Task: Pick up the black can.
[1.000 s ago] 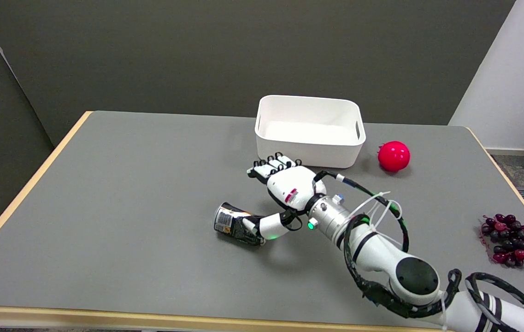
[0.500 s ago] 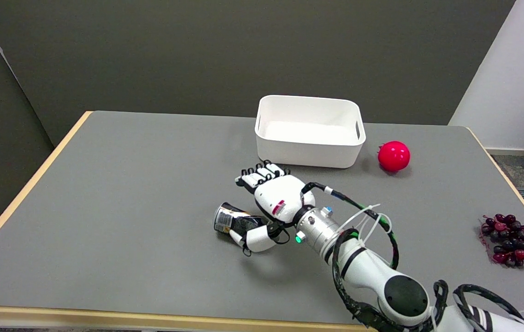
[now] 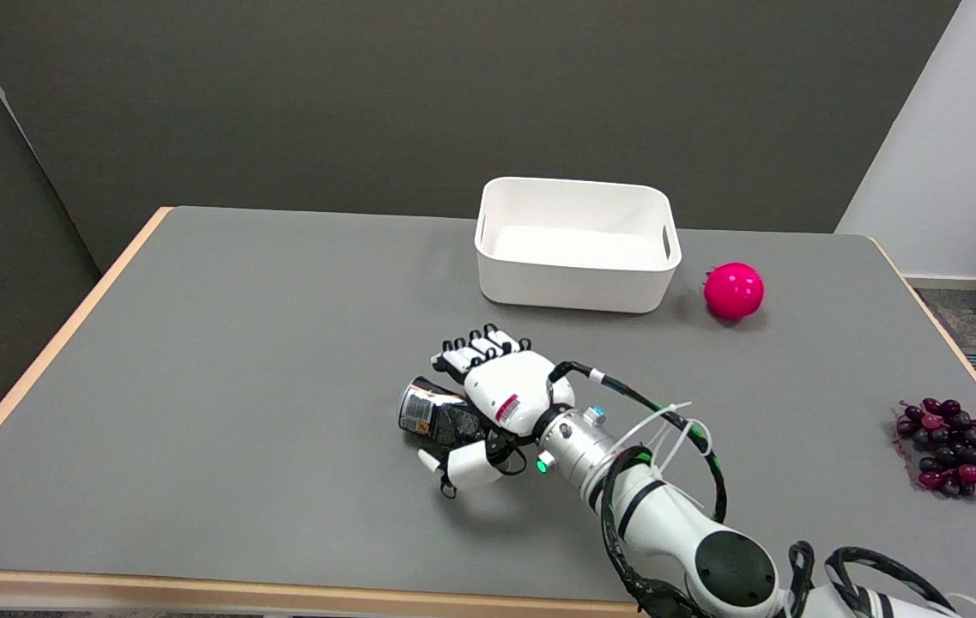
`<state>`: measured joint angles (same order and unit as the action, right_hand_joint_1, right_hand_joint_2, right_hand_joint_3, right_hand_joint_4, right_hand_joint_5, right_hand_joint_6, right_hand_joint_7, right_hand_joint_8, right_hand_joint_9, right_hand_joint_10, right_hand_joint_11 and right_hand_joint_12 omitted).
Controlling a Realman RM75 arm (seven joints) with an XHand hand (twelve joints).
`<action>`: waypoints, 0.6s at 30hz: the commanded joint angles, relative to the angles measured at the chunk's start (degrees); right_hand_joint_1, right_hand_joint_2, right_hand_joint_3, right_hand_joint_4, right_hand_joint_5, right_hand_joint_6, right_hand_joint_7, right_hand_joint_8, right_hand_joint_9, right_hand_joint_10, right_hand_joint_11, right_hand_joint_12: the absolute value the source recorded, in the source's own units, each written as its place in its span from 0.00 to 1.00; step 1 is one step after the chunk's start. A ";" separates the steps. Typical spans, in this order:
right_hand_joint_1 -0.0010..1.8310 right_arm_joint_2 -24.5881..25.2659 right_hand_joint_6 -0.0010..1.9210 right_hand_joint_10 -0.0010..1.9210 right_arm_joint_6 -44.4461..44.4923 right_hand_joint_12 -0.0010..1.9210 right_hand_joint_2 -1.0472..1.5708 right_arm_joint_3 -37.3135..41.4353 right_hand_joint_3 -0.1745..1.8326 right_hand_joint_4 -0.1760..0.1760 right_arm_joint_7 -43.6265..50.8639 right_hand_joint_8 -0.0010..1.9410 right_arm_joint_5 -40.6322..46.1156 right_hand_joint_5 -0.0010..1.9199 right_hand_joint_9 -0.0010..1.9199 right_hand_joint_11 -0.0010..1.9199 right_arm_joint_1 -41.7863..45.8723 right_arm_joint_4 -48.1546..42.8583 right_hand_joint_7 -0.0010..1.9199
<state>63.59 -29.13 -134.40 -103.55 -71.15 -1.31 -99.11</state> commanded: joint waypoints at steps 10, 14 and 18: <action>0.39 1.82 0.23 0.47 -0.91 0.45 0.67 -0.71 0.51 0.00 -0.38 0.33 -1.12 0.09 0.10 0.00 -1.38 5.18 0.23; 0.45 1.82 0.32 0.53 -0.56 0.46 0.69 -0.72 0.52 0.00 -0.46 0.46 -6.90 0.13 0.18 0.00 -1.72 5.30 0.30; 0.70 1.73 0.58 0.60 -0.47 0.49 0.82 -0.69 0.27 0.00 -0.54 0.79 -10.12 0.20 0.27 0.00 -2.00 4.96 0.37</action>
<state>64.98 -29.87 -134.97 -103.86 -71.59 -2.09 -95.15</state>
